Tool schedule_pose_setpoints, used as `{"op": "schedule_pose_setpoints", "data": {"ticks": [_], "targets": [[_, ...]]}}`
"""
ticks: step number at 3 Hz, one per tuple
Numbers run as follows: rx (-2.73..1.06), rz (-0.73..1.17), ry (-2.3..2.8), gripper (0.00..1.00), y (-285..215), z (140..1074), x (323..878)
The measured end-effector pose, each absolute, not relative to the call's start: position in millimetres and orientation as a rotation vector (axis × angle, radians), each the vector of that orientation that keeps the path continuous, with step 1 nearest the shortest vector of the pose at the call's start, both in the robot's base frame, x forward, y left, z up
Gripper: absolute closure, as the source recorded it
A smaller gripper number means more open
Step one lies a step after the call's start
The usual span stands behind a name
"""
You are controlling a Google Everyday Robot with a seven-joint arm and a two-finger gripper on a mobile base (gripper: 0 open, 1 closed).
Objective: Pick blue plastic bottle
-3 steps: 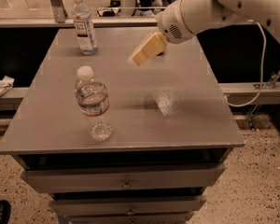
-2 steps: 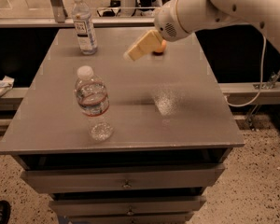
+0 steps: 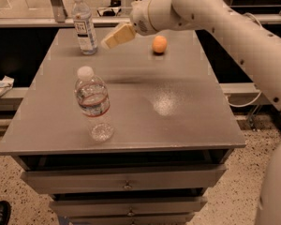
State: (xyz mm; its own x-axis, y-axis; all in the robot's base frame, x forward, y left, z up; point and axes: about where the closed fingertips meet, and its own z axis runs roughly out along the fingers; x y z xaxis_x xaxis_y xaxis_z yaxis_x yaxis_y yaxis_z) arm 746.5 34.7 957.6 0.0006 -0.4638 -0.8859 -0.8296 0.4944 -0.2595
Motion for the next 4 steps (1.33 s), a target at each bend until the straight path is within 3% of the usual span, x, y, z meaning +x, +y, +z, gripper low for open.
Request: {"op": "schedule_pose_setpoints", "data": {"ticks": [2,3,4], "targets": [[-1.106,0.514,1.552,0.0,107,958,816],[-1.116,0.574,1.527,0.0,134,959,825],[-1.137,0.658,1.544,0.08,173,943,826]]}}
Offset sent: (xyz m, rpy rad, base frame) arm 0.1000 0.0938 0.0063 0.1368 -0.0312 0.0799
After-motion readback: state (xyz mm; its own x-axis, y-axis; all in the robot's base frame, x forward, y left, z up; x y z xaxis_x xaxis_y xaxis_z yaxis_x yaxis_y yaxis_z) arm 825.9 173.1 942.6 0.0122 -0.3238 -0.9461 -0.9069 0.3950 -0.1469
